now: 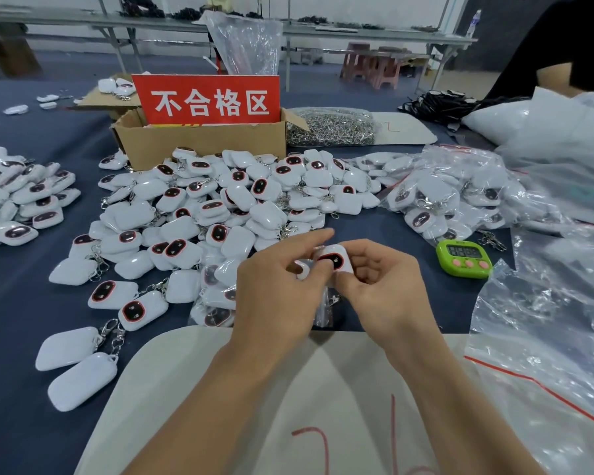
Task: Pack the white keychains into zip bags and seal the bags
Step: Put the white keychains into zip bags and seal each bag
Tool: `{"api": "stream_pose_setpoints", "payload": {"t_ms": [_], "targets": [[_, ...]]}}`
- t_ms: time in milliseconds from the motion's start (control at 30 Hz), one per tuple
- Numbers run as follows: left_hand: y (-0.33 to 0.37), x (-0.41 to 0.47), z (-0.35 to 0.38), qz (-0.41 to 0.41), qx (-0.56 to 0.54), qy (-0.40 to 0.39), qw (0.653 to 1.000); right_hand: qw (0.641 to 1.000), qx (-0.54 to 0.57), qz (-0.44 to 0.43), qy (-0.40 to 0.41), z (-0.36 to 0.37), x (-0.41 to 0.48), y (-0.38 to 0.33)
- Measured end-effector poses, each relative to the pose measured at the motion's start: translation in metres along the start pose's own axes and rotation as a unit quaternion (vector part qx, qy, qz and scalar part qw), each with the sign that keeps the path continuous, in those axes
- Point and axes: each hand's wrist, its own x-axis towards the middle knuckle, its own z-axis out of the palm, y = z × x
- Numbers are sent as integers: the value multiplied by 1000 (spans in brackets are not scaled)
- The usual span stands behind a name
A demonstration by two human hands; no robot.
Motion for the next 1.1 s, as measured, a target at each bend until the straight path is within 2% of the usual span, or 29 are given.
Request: {"api": "stream_pose_setpoints", "payload": {"t_ms": [133,233,300,467,567,767,933,1033,1100], "targets": [[-3,0,0,29,55,2,998,997,-43,-42,43,-1,-1,2],[-5,1,0,15,40,-11,999,996,-31,-52,71,-3,1,2],[-5,1,-1,15,33,-19,999,996,2,-47,79,-3,2,1],[-5,-1,-3,110,82,-50,989,992,118,26,44,-5,2,-2],[-6,-2,-3,90,71,-56,992,988,134,71,40,-7,2,-2],[-10,0,-3,107,92,-45,989,992,111,57,9,-10,2,-5],[-13,2,-2,70,35,-71,994,995,94,41,10,-10,2,-1],[-14,4,-2,31,-4,-68,997,993,105,45,15,-7,3,1],[-13,5,-2,32,-14,-64,997,991,124,51,8,-7,3,2]]}}
